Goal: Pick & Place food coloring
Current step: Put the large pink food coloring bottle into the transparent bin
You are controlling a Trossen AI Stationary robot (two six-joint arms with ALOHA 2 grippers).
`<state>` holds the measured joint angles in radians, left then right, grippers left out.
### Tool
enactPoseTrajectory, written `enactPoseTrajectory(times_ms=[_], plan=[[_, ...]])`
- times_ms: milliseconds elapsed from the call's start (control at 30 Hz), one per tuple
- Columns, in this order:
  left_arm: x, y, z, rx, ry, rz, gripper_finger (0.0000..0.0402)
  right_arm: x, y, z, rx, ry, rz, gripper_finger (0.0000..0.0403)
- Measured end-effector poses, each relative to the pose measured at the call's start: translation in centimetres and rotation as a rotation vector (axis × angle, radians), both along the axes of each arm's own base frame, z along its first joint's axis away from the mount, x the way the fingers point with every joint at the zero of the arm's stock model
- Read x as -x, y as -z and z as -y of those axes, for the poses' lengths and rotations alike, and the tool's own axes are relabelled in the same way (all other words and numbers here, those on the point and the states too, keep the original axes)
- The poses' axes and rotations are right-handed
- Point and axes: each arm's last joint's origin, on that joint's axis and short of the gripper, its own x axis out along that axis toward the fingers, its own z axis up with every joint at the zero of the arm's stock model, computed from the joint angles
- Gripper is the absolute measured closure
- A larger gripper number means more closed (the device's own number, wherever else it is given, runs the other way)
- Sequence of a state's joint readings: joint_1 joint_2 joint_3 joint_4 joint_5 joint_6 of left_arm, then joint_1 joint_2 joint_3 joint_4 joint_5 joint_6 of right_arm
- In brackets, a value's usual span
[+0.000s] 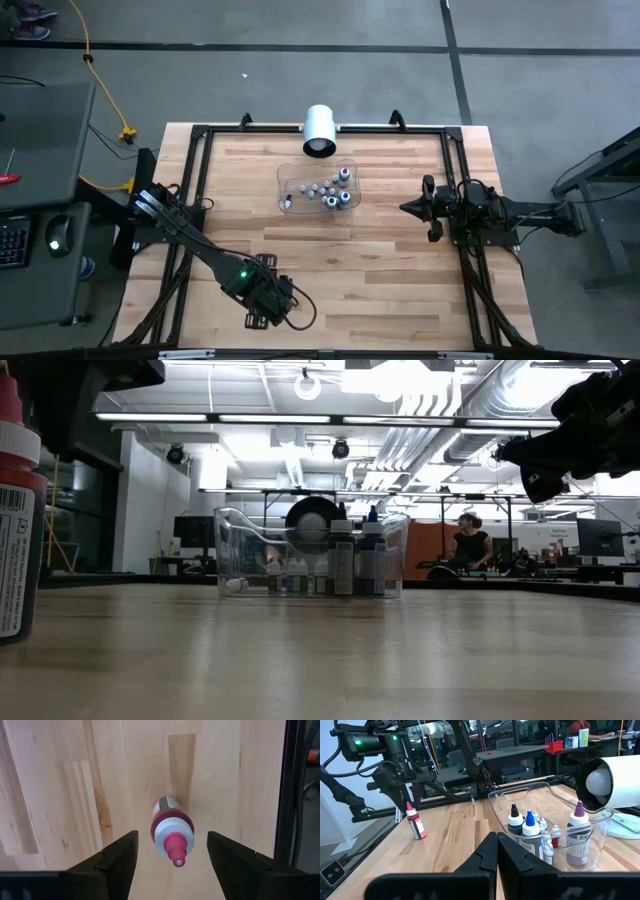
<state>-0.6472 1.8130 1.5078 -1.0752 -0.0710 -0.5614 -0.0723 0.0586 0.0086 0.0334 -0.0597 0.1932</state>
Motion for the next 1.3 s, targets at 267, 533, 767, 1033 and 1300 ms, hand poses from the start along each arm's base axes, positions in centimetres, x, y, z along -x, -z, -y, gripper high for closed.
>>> enactPoseTrajectory(times_ms=[267,533,767,1033,1300], plan=[[0.1,0.5,-0.1,-0.047,0.157,0.004,0.0167,0.0,0.0,0.0,0.0,0.0,0.0,0.0402],[0.1,1.1,-0.1,-0.064,0.236,0.018,0.0167,0.0,0.0,0.0,0.0,0.0,0.0,0.0402],[0.0,1.1,0.1,-0.041,0.264,0.028,0.0177,0.0,0.0,0.0,0.0,0.0,0.0,0.0402],[0.0,1.1,0.1,-0.035,0.266,0.026,0.0247,0.0,0.0,0.0,0.0,0.0,0.001,0.0402],[0.0,1.1,0.1,-0.019,0.27,0.018,0.0281,0.0,0.0,0.0,0.0,0.0,0.001,0.0402]])
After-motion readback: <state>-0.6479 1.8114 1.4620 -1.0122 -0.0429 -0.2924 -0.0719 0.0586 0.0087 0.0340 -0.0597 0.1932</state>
